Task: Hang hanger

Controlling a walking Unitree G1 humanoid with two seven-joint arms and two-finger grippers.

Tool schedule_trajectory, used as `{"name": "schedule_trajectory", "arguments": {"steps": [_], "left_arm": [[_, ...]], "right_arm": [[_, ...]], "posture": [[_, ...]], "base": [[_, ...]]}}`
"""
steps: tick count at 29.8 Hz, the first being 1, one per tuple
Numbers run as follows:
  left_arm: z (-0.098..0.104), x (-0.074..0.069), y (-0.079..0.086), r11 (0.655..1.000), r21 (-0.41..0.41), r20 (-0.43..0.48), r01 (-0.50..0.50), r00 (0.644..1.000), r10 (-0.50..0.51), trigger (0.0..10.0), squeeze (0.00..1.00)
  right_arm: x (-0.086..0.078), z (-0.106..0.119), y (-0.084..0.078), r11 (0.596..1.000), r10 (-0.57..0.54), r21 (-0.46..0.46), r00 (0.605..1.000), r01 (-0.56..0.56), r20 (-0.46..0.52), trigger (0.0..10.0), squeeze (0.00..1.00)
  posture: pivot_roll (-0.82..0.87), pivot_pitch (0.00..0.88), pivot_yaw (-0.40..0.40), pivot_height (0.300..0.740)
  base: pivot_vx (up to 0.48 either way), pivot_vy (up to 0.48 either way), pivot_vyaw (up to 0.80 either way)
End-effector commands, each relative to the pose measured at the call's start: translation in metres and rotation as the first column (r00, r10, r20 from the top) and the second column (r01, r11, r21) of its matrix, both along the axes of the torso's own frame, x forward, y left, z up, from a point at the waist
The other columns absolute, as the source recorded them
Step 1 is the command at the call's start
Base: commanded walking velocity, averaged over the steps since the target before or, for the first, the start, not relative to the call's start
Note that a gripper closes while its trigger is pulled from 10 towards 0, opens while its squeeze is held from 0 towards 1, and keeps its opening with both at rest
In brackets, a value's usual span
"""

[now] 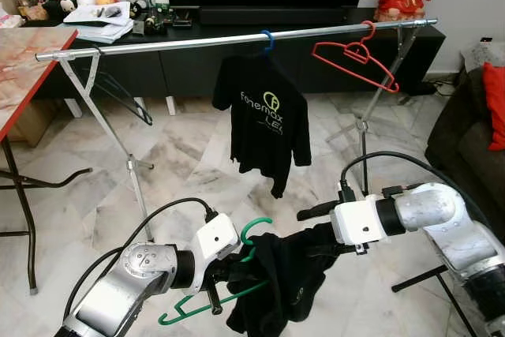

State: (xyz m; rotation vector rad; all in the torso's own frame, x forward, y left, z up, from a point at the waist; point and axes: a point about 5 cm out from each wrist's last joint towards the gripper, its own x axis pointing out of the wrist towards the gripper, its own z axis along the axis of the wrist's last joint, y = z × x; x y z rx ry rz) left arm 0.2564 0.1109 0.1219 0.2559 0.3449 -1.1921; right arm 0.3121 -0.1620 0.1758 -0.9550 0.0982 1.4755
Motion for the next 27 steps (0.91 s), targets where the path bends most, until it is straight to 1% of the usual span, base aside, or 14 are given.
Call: {"name": "schedule_trajectory", "arguments": {"steps": [1,4,6,10,11,17,18,19,22,27], "left_arm": [[0.012,0.000,-0.006,0.999,-0.014,0.062,0.051,0.997,-0.050,10.0,0.00],[0.012,0.001,-0.007,0.999,-0.008,0.066,0.053,0.996,-0.053,10.0,0.00],[0.012,0.001,-0.008,0.998,-0.007,0.067,0.054,0.996,-0.054,10.0,0.00],[0.012,0.000,-0.010,0.998,-0.012,0.068,0.065,0.996,-0.064,10.0,0.00],[0.013,0.000,-0.011,0.998,-0.013,0.068,0.069,0.995,-0.068,10.0,0.00],[0.013,-0.002,-0.014,0.997,-0.019,0.064,0.080,0.995,-0.079,10.0,0.00],[0.013,-0.002,-0.015,0.997,-0.019,0.064,0.081,0.995,-0.079,10.0,0.00],[0.012,-0.002,-0.015,0.996,-0.017,0.065,0.084,0.994,-0.083,10.0,0.00],[0.012,-0.003,-0.016,0.996,-0.019,0.064,0.089,0.994,-0.087,10.0,0.00],[0.013,-0.002,-0.017,0.995,-0.020,0.064,0.094,0.994,-0.092,10.0,0.00]], "right_arm": [[0.000,0.001,0.005,0.999,0.037,0.003,0.999,-0.037,-0.009,10.0,0.00],[0.002,-0.007,0.007,0.999,0.033,-0.022,0.999,-0.034,-0.029,10.0,0.00],[0.000,-0.011,0.008,0.998,0.056,-0.033,0.997,-0.058,-0.047,10.0,0.00],[-0.002,-0.017,0.015,0.996,0.081,-0.021,0.994,-0.083,-0.069,10.0,0.00],[0.000,-0.020,0.020,0.997,0.078,-0.015,0.995,-0.079,-0.061,10.0,0.00],[0.005,-0.025,0.028,0.998,0.061,0.005,0.997,-0.060,-0.057,10.0,0.00],[0.006,-0.026,0.029,0.998,0.058,0.007,0.997,-0.058,-0.057,10.0,0.00],[0.007,-0.030,0.029,0.999,0.035,-0.009,0.997,-0.036,-0.073,10.0,0.00],[0.005,-0.036,0.028,0.998,0.044,-0.034,0.993,-0.048,-0.105,10.0,0.00],[0.004,-0.043,0.031,0.999,0.033,-0.022,0.989,-0.036,-0.143,10.0,0.00]], "posture": [[-0.02,0.087,-0.032,0.740],[-0.02,0.079,-0.032,0.740],[-0.01,0.078,-0.031,0.740],[-0.01,0.072,-0.030,0.740],[-0.01,0.069,-0.029,0.740],[0.00,0.063,-0.026,0.740],[0.00,0.062,-0.027,0.740],[0.00,0.061,-0.026,0.740],[0.00,0.058,-0.026,0.740],[0.00,0.055,-0.024,0.740]], "base": [[0.000,0.000,0.00],[0.000,0.000,0.00],[0.000,0.000,0.00],[0.000,0.000,0.00],[0.000,0.000,0.00],[0.000,0.000,0.00],[0.000,0.000,0.00],[0.000,0.000,0.00],[0.000,0.000,0.00],[0.000,0.000,0.00]]}}
